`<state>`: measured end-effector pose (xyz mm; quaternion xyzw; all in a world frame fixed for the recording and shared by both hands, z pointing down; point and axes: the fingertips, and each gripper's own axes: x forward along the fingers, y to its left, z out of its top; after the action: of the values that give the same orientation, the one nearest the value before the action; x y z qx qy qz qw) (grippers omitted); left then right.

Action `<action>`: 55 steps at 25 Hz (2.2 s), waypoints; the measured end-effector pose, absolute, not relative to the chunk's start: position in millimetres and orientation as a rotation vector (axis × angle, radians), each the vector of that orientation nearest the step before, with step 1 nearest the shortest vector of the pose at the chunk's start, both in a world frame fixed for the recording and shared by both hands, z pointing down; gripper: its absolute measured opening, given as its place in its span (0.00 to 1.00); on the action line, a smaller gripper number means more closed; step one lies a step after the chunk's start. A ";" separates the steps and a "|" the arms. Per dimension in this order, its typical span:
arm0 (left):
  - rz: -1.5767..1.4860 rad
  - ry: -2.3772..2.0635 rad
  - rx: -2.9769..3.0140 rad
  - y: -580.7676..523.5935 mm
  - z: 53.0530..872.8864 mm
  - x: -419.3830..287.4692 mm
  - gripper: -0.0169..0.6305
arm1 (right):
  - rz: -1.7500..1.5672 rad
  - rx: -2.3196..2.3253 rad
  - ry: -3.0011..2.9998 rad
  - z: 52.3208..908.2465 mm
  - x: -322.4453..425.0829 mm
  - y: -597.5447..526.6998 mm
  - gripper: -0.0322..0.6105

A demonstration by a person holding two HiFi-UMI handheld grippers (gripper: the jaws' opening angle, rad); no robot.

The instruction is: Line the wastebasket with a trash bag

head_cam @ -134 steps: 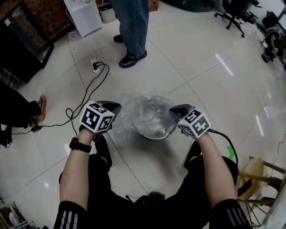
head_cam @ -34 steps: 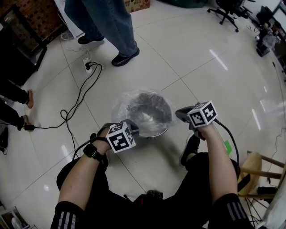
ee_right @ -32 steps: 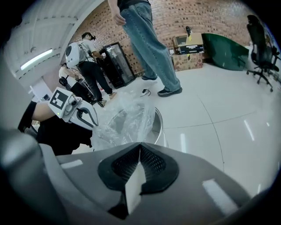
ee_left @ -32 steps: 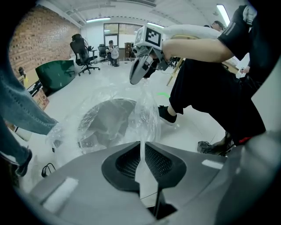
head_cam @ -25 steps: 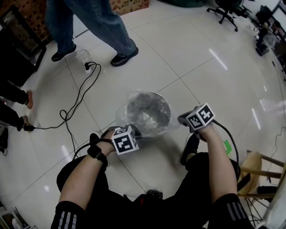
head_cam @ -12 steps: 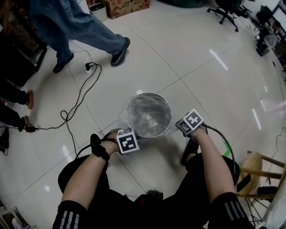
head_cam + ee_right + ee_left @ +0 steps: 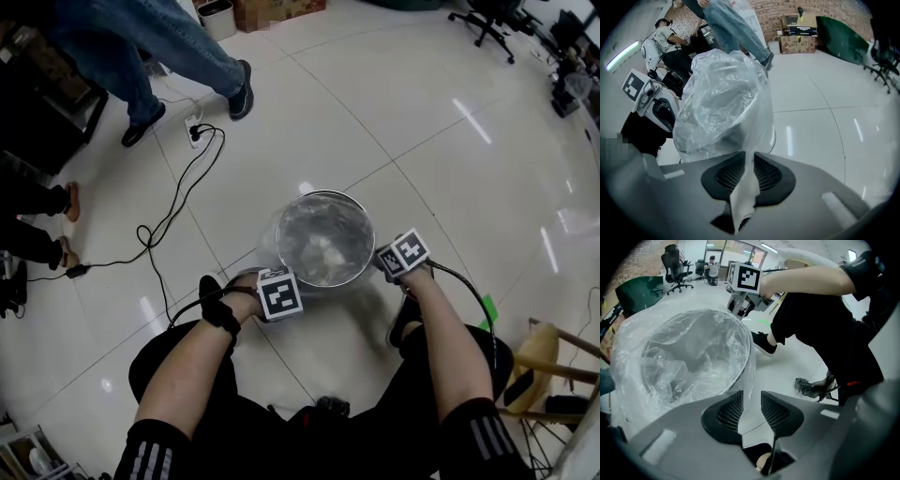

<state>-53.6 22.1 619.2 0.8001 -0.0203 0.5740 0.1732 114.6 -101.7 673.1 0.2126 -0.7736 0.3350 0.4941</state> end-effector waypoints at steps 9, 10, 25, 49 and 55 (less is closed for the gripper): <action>1.619 -0.064 2.302 17.9 598.6 -53.7 0.20 | 0.682 0.404 -1.865 632.6 126.3 -95.2 0.23; 1.619 -0.055 2.313 17.9 595.1 -52.9 0.20 | 0.644 0.385 -1.858 625.2 128.5 -96.0 0.23; 1.402 -0.408 2.474 -73.5 489.4 -88.4 0.20 | 0.521 0.358 -1.818 628.1 141.6 -125.1 0.23; 1.131 -0.970 2.327 -239.0 542.8 -118.2 0.03 | 0.556 0.487 -1.901 628.6 125.5 -178.8 0.22; 1.212 -1.000 2.270 -250.0 571.8 -124.3 0.03 | 0.520 0.542 -1.902 631.4 122.7 -194.9 0.22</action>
<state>-124.3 -250.0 571.8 0.8074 -0.3558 0.4310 0.1893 122.7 -194.9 631.4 0.2262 -0.7936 0.2168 0.5215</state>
